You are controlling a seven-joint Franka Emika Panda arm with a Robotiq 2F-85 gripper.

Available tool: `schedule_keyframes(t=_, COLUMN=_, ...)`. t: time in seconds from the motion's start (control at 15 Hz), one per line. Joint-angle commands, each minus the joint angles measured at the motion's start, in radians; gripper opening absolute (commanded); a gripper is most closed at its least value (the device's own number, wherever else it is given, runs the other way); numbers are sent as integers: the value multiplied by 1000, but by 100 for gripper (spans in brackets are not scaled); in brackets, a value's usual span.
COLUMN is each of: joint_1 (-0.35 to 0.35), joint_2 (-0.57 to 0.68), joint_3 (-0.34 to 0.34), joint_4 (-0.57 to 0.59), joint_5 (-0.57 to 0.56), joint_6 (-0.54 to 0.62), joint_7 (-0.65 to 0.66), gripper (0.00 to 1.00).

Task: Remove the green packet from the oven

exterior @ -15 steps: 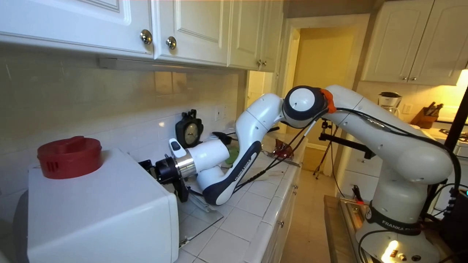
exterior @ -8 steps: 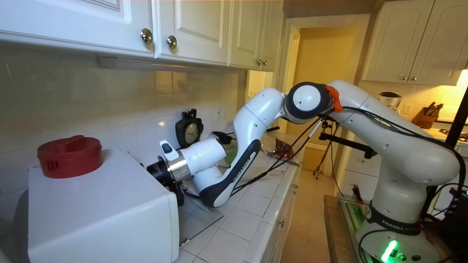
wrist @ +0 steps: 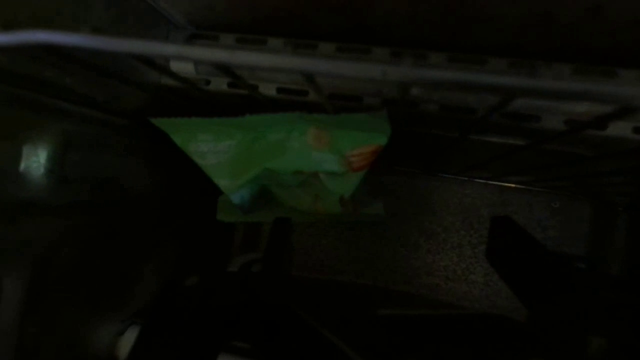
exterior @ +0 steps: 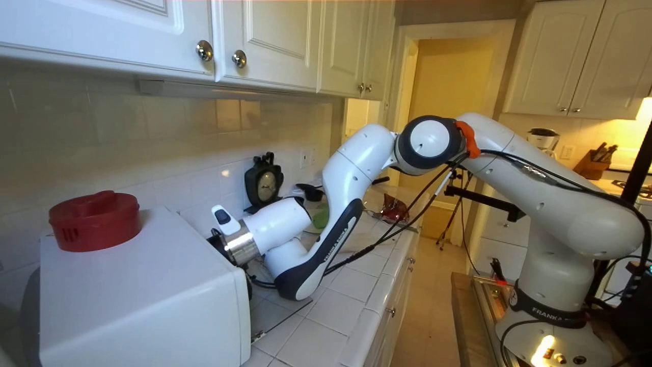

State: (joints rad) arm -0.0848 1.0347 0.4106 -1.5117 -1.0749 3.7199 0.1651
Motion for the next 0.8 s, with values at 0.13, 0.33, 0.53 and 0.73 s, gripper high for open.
schedule_keyframes(t=0.13, joint_1=93, joint_2=-22, joint_3=-113, joint_4=-22, joint_5=268, joint_6=57, joint_7=-52, gripper=66)
schedule_keyframes(t=0.33, joint_1=134, joint_2=-45, joint_3=-174, joint_4=-56, joint_5=396, joint_6=94, joint_7=-88, gripper=45)
schedule_keyframes(t=0.53, joint_1=173, joint_2=-66, joint_3=-221, joint_4=-95, joint_5=501, joint_6=135, joint_7=-127, gripper=24)
schedule_keyframes(t=0.73, joint_1=201, joint_2=-90, joint_3=-251, joint_4=-158, joint_5=550, joint_6=239, joint_7=-174, gripper=2)
